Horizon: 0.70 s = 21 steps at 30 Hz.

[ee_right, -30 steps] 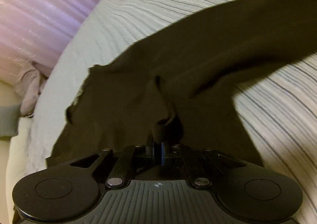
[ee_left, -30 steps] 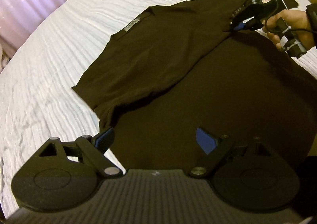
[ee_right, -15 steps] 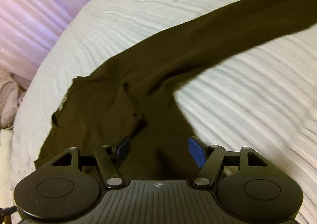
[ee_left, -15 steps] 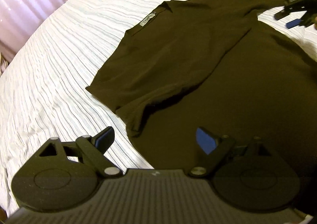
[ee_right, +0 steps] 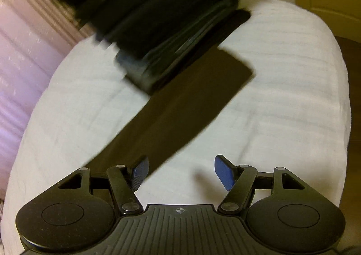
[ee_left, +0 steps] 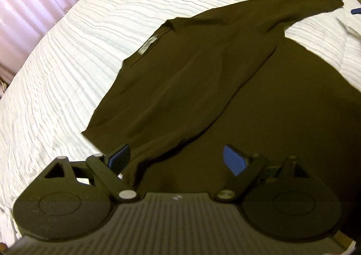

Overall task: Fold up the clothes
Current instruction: 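Grasp the other sleeve with the right gripper and fold it across the body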

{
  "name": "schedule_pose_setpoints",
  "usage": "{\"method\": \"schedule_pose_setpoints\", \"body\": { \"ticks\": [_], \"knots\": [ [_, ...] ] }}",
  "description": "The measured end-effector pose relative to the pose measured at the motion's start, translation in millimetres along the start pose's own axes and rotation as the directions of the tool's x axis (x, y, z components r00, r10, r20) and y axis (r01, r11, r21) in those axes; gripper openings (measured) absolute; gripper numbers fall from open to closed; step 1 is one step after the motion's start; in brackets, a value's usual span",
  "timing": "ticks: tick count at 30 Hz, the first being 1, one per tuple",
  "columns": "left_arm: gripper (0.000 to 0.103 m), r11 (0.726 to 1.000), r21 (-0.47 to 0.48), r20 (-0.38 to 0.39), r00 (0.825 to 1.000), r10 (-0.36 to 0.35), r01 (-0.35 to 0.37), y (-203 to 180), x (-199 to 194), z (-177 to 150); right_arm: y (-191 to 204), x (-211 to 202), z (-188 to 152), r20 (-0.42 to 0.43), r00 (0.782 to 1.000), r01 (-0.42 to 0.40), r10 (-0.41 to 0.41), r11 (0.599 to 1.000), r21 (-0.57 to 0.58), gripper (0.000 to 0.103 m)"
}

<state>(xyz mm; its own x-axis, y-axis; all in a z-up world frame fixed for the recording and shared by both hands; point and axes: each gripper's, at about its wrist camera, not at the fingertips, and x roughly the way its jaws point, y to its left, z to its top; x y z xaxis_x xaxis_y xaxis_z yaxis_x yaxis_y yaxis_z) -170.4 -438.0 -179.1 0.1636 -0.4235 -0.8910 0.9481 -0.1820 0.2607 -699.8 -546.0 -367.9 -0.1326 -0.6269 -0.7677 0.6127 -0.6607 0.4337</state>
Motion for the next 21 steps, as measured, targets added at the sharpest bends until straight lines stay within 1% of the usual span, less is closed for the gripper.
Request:
{"method": "schedule_pose_setpoints", "body": {
  "ticks": [3, 5, 9, 11, 12, 13, 14, 15, 16, 18, 20, 21],
  "knots": [
    [0.087, 1.0, -0.008, -0.028, 1.0, -0.014, 0.013, -35, 7, 30, -38, 28, 36, 0.002, 1.0, 0.014, -0.014, 0.999, 0.048, 0.068],
    [0.087, 0.999, 0.007, -0.051, 0.998, -0.037, 0.037, -64, 15, 47, -61, 49, 53, 0.009, 1.0, -0.014, 0.014, 0.994, 0.106, 0.068],
    [0.087, 0.992, 0.088, -0.065, 0.994, -0.083, 0.089, -111, 26, 80, -93, 82, 74, 0.013, 0.998, -0.066, 0.065, 0.983, 0.171, 0.067],
    [0.087, 0.989, 0.118, -0.064, 0.994, -0.086, 0.093, -126, 27, 92, -104, 92, 80, 0.009, 0.996, -0.088, 0.088, 0.974, 0.208, 0.067],
    [0.087, 0.988, 0.122, -0.062, 0.994, -0.086, 0.093, -129, 28, 96, -108, 94, 83, 0.01, 0.995, -0.101, 0.101, 0.969, 0.227, 0.064],
    [0.087, 0.989, 0.121, -0.061, 0.995, -0.084, 0.09, -131, 27, 100, -112, 96, 85, 0.011, 0.993, -0.113, 0.114, 0.963, 0.246, 0.052],
    [0.087, 0.989, 0.118, -0.062, 0.995, -0.079, 0.086, -132, 27, 102, -115, 98, 88, 0.012, 0.992, -0.126, 0.127, 0.956, 0.265, 0.018],
    [0.087, 0.99, 0.114, -0.063, 0.995, -0.072, 0.079, -131, 27, 104, -119, 99, 90, 0.014, 0.99, -0.139, 0.14, 0.949, 0.284, 0.01],
    [0.087, 0.991, 0.109, -0.062, 0.996, -0.064, 0.071, -130, 26, 103, -118, 97, 92, 0.014, 0.989, -0.143, 0.145, 0.946, 0.292, 0.009],
    [0.087, 0.993, 0.098, -0.057, 0.997, -0.053, 0.058, -126, 23, 102, -104, 86, 94, 0.016, 0.99, -0.138, 0.138, 0.954, 0.265, 0.008],
    [0.087, 0.995, 0.083, -0.045, 0.998, -0.047, 0.051, -120, 17, 96, -80, 68, 94, 0.022, 0.992, -0.127, 0.125, 0.973, 0.194, 0.008],
    [0.087, 0.996, 0.075, -0.037, 0.998, -0.046, 0.048, -117, 13, 93, -62, 58, 93, 0.028, 0.992, -0.13, 0.127, 0.983, 0.131, 0.008]
  ]
}}
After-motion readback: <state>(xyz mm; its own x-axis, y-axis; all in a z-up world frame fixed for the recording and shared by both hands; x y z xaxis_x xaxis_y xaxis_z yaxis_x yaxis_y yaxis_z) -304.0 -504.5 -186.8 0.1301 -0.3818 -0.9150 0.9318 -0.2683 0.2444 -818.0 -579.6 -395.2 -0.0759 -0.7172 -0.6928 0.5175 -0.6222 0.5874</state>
